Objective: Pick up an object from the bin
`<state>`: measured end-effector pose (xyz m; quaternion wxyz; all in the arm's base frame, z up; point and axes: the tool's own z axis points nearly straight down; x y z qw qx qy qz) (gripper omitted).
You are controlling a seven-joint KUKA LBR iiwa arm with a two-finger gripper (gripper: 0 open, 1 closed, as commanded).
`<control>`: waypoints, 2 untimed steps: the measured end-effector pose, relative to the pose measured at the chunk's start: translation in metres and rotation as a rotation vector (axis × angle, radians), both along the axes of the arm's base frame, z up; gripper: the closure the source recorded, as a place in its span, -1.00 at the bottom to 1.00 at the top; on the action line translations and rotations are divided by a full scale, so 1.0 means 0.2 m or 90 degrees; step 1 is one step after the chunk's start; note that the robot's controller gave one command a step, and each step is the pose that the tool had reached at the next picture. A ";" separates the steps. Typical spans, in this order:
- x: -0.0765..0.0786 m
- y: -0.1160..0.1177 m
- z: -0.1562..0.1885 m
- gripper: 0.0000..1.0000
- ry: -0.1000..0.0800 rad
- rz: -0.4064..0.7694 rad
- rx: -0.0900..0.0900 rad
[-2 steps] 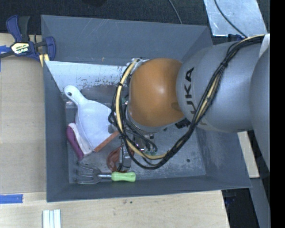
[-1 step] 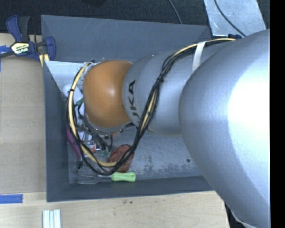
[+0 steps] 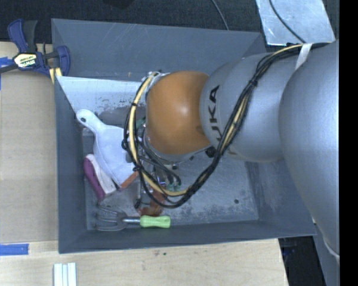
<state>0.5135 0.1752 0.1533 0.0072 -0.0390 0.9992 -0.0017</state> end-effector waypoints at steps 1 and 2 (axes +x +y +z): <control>-0.04 0.23 -0.03 -1.00 0.004 0.033 0.007; 0.01 0.18 -0.06 -1.00 0.003 -0.015 0.008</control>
Offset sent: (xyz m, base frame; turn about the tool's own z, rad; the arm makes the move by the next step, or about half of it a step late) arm 0.0364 -0.0050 -0.0443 0.2752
